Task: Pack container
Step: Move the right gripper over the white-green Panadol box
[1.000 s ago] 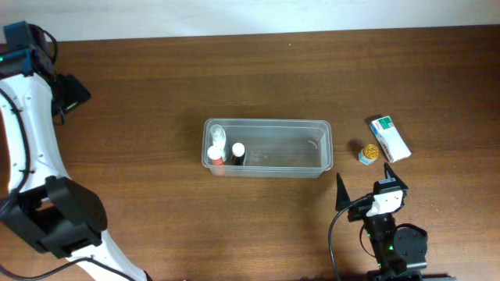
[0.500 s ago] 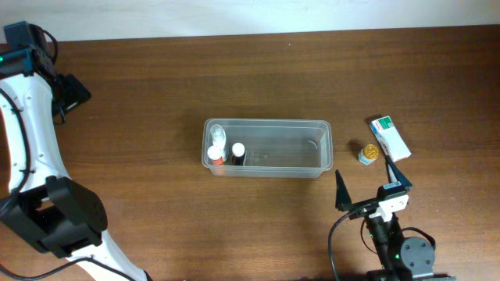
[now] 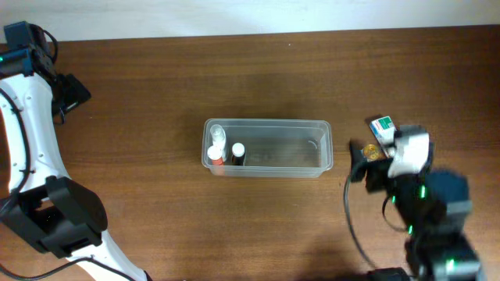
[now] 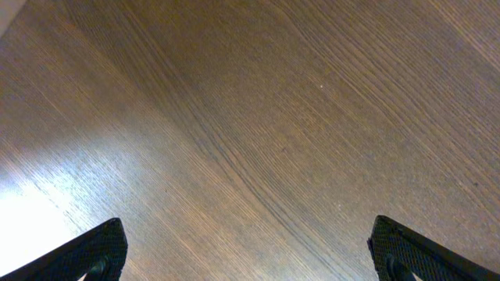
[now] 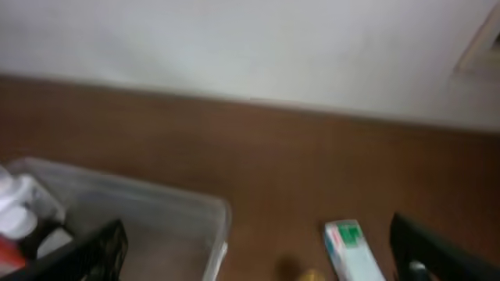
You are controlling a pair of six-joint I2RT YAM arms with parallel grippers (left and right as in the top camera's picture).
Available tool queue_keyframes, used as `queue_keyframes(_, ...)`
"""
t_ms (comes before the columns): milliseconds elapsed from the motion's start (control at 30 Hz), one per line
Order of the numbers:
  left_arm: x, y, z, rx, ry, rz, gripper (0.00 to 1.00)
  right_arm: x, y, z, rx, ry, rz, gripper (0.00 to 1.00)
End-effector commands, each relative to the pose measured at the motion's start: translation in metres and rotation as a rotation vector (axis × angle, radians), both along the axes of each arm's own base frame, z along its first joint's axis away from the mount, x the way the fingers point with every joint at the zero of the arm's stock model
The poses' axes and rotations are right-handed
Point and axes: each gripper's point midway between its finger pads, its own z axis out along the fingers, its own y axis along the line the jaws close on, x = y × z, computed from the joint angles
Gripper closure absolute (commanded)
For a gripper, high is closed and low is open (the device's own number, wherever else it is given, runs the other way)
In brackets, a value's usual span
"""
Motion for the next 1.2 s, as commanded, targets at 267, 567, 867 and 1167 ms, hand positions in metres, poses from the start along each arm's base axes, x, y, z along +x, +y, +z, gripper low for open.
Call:
queue_keyframes(267, 0.001, 0.003, 0.002, 0.008, -0.003, 0.004, 0.01, 0.052, -0.065, 0.036, -0.169, 0.365, -0.084, 0.01)
queue_keyframes(567, 0.001, 0.003, 0.002, 0.008, -0.003, 0.004, 0.01, 0.083, -0.12, 0.014, -0.149, 0.526, -0.15, 0.02)
queue_keyframes(867, 0.001, 0.003, 0.002, 0.008, -0.003, 0.004, 0.01, 0.111, -0.134, -0.047, -0.128, 0.674, -0.138, 0.02)
queue_keyframes(1167, 0.001, 0.003, 0.002, 0.008, -0.003, 0.004, 0.01, 0.13, -0.14, -0.142, -0.131, 0.896, -0.044, 0.02)
